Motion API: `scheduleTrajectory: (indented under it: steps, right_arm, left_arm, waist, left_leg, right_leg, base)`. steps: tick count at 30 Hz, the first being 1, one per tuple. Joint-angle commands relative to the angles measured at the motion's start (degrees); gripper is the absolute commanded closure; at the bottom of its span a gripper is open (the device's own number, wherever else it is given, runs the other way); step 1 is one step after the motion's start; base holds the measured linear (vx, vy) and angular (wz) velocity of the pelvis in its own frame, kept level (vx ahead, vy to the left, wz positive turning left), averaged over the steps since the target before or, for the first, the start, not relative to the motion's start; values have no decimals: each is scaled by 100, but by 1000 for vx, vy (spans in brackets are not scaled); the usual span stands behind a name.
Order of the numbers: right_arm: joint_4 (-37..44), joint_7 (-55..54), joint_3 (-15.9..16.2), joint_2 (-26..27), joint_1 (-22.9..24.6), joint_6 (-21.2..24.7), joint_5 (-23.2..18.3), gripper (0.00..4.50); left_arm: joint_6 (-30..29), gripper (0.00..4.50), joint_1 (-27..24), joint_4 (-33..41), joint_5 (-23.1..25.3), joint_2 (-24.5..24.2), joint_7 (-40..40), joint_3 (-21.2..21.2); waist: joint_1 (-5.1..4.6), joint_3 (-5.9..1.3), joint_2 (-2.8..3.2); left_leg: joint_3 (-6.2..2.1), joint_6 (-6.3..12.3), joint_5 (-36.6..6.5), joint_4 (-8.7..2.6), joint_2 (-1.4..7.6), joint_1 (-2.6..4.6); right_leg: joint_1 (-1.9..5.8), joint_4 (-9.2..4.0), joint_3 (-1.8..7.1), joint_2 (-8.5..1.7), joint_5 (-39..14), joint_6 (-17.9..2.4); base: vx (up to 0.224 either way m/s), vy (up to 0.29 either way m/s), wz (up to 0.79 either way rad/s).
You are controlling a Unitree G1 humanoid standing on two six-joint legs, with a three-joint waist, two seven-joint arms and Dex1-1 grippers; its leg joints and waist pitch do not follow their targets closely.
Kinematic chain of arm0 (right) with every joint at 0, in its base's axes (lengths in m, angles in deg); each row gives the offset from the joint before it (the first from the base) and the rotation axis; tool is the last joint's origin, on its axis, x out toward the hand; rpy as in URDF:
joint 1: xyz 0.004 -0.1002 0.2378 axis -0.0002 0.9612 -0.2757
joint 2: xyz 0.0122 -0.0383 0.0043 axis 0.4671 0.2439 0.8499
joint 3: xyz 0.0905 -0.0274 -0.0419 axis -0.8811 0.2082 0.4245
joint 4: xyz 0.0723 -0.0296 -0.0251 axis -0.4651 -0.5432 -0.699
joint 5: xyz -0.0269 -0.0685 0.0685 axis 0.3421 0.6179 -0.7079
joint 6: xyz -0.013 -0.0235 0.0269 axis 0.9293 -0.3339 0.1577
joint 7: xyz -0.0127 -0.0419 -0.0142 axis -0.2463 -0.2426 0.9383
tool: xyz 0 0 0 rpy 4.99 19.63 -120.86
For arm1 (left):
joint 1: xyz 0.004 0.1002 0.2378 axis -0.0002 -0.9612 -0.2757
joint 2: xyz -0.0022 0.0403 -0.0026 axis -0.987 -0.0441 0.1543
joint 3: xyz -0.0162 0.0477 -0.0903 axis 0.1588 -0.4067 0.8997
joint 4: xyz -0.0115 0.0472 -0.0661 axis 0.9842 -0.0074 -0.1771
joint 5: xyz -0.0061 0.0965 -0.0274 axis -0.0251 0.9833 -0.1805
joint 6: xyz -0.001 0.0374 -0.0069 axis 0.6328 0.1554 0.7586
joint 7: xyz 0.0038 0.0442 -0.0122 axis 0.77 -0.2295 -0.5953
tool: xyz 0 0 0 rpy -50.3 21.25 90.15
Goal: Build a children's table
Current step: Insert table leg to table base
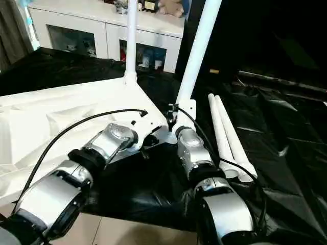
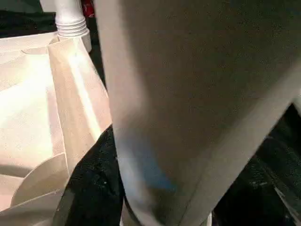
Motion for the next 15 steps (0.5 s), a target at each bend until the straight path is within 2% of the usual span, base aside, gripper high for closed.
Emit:
scheduleTrajectory:
  steps: [1, 7, 15]
  right_arm:
    - [-780, 36, 63, 193, 412, 526, 78, 260]
    - [-846, 102, 21, 220, 343, 554, 161, 260]
    - [-892, 163, 45, 194, 280, 586, 277, 260]
  left_arm:
    - [-63, 450, 17, -218, 107, -3, -488, 54]
    - [5, 450, 80, -304, 164, -53, -374, 52]
    - [96, 450, 127, -382, 179, -98, -269, 43]
  waist:
    - [-52, -88, 118]
    - [-57, -81, 130]
    - [-55, -50, 138]
  left_leg:
    - [-360, -345, -3737, -542, 482, 142]
    - [-359, -376, -3848, -576, 488, 135]
    - [-374, -330, -4041, -555, 475, 195]
  right_leg:
    - [-168, -670, 322, -589, -3367, -276]
    - [-176, -673, 321, -585, -3177, -316]
    - [-236, -755, 304, -615, -3626, -207]
  base:
    - [0, 0, 0]
    - [0, 0, 0]
    - [0, 0, 0]
